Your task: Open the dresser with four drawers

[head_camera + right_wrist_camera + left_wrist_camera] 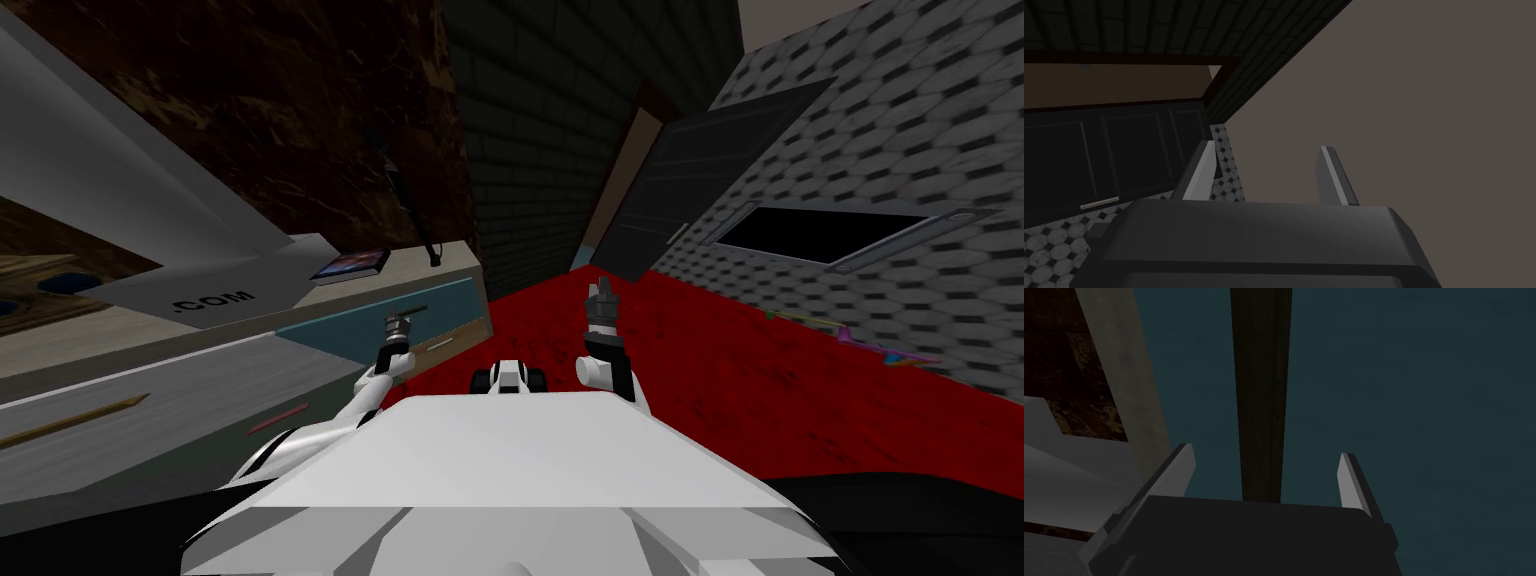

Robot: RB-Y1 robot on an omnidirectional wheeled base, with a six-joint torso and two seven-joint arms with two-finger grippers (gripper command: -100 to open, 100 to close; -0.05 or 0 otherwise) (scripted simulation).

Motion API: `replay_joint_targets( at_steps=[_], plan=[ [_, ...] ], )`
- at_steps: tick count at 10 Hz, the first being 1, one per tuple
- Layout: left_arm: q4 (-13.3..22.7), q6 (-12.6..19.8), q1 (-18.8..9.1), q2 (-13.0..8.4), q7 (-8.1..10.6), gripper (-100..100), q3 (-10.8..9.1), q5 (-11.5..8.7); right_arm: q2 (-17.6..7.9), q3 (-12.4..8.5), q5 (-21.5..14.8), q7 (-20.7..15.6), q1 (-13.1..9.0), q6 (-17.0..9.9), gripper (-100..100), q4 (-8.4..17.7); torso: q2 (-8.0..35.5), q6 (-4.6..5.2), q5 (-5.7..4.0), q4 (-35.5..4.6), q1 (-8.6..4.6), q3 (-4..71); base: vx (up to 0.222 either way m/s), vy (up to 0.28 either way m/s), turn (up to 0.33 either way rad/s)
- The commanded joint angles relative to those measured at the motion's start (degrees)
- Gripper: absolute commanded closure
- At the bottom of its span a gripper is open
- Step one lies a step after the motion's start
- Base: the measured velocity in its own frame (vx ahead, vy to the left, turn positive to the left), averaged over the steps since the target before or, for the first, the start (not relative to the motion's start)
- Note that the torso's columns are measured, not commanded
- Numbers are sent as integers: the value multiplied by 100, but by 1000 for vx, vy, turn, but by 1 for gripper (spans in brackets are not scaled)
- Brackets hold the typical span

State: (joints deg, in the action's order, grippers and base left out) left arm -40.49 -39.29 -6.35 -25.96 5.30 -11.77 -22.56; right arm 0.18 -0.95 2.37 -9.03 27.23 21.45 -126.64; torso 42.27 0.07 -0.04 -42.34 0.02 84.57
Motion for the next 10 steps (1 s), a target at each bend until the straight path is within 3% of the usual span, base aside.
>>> replay_joint_targets(
  at_steps=[1,2,4,5,7,8,10],
  plan=[
    [454,-76,-345,-257,222,-100,73,104,0,0,0,0,0,0,0,0,-5,-4,6,5,6,3,-26,-46,135],
    [697,-76,-492,-257,222,-100,73,104,0,0,0,0,0,0,0,0,-4,-20,-11,-4,7,3,-27,-55,108],
    [715,-94,-477,-244,221,-100,80,105,0,0,0,0,0,0,0,0,-2,-8,5,5,9,2,-4,-10,7],
    [445,-28,-197,-21,17,100,5,5,0,0,0,0,0,0,0,0,-2,-8,7,6,8,2,32,41,-188],
    [213,-28,-69,-21,17,100,5,5,-1,0,0,0,0,0,0,0,-28,-7,34,29,39,13,25,46,-44],
    [66,20,159,216,-188,100,-63,-94,-1,-1,0,0,1,0,0,0,-26,-12,27,23,36,14,25,55,-127],
    [31,20,302,216,-188,100,-63,-94,-1,-1,0,0,0,0,0,0,-56,9,67,54,52,27,14,43,-59]
  ],
)
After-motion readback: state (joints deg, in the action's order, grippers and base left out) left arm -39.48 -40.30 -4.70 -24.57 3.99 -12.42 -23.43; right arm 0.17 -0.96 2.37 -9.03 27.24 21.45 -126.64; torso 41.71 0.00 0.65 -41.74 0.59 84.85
